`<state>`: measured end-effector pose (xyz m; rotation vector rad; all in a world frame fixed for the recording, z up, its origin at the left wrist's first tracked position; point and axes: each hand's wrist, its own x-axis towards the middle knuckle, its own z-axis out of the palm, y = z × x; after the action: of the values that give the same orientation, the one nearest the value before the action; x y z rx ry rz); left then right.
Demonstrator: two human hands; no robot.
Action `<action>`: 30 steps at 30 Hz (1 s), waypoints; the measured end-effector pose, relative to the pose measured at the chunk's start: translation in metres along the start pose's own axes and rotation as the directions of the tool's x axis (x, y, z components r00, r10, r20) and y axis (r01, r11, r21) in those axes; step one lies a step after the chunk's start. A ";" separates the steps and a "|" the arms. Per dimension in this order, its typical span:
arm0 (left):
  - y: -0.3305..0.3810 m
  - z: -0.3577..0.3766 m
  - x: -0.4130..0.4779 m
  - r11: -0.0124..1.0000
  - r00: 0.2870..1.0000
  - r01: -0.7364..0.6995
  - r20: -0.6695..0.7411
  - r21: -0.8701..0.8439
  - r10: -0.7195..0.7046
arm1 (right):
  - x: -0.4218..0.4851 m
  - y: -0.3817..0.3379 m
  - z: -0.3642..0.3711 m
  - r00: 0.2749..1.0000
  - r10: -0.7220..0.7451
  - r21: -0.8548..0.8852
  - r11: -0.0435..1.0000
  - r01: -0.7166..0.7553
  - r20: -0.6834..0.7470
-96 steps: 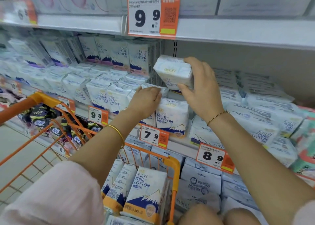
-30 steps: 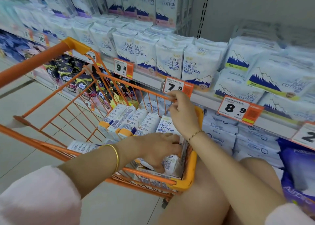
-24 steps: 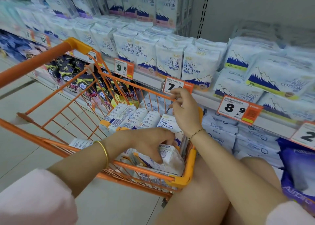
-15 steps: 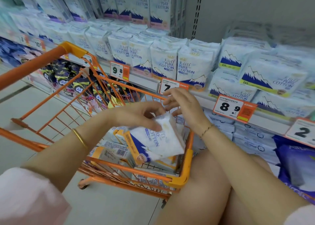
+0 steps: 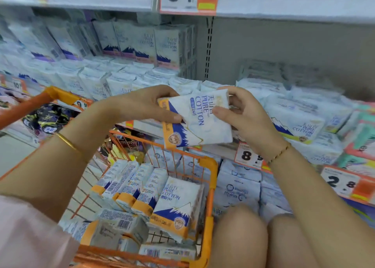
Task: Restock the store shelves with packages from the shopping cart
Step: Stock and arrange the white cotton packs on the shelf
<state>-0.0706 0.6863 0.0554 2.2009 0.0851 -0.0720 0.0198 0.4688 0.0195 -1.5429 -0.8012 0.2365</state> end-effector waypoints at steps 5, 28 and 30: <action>0.005 -0.013 0.016 0.996 0.990 -0.084 -0.112 -0.014 0.082 | 0.019 -0.016 -0.009 0.999 0.037 -0.045 0.998 -0.038 -0.034; -0.058 -0.025 0.134 0.812 0.885 0.050 -0.404 0.581 0.234 | 0.206 0.017 0.021 0.998 -0.057 -0.957 0.289 0.035 0.020; -0.061 -0.025 0.136 0.810 0.872 0.040 -0.417 0.585 0.258 | 0.215 0.022 0.024 1.000 0.009 -0.935 0.355 -0.001 0.002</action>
<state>0.0604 0.7467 0.0100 2.7876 0.2352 0.6036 0.1702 0.6199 0.0615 -2.6587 -1.0052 -0.3168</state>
